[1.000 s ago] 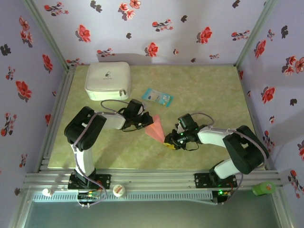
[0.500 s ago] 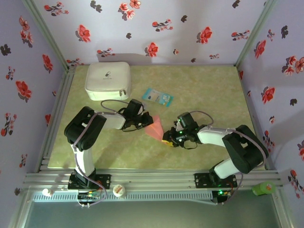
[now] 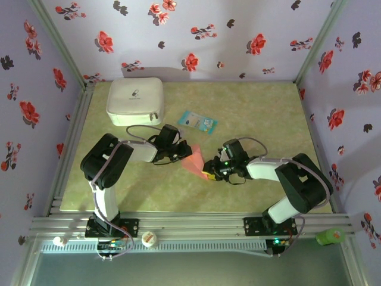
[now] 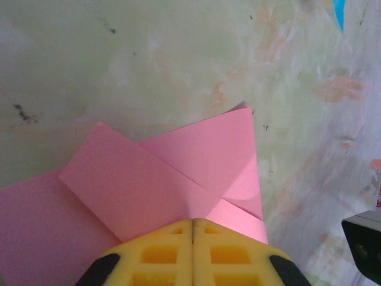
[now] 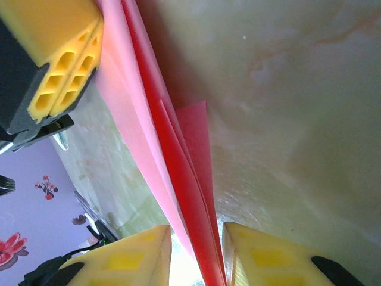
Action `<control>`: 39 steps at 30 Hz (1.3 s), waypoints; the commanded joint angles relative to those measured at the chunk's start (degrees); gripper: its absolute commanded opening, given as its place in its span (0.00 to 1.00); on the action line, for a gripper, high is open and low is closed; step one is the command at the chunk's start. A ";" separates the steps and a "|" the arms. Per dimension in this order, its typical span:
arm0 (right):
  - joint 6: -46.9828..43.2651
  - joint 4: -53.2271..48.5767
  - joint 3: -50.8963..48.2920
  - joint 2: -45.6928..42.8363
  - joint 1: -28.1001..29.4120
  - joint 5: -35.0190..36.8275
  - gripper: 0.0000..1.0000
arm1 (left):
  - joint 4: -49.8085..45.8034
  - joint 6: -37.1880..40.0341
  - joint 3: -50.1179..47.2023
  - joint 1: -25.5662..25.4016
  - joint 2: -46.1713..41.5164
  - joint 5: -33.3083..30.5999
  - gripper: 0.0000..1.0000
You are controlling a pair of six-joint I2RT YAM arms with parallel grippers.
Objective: Fold a paper plane with a square sheet of paper (pick it up from the middle)
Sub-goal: Turn over the paper at the center of the table.
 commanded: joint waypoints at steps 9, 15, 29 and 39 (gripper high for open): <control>-0.90 2.75 -0.42 1.49 -1.27 -1.63 0.20 | -6.37 -0.47 0.06 0.14 1.22 -0.45 0.11; -2.38 2.21 -1.19 0.51 -1.44 -1.92 0.14 | -4.28 -0.86 0.11 0.10 -0.86 -0.43 0.18; -11.26 -7.21 1.15 -6.55 -1.44 3.55 0.06 | -6.84 2.51 1.30 -0.66 -12.02 -4.70 0.31; -24.57 -22.90 6.00 -17.90 -1.32 15.39 0.03 | -7.78 8.56 -3.98 -1.13 -27.52 -17.29 0.45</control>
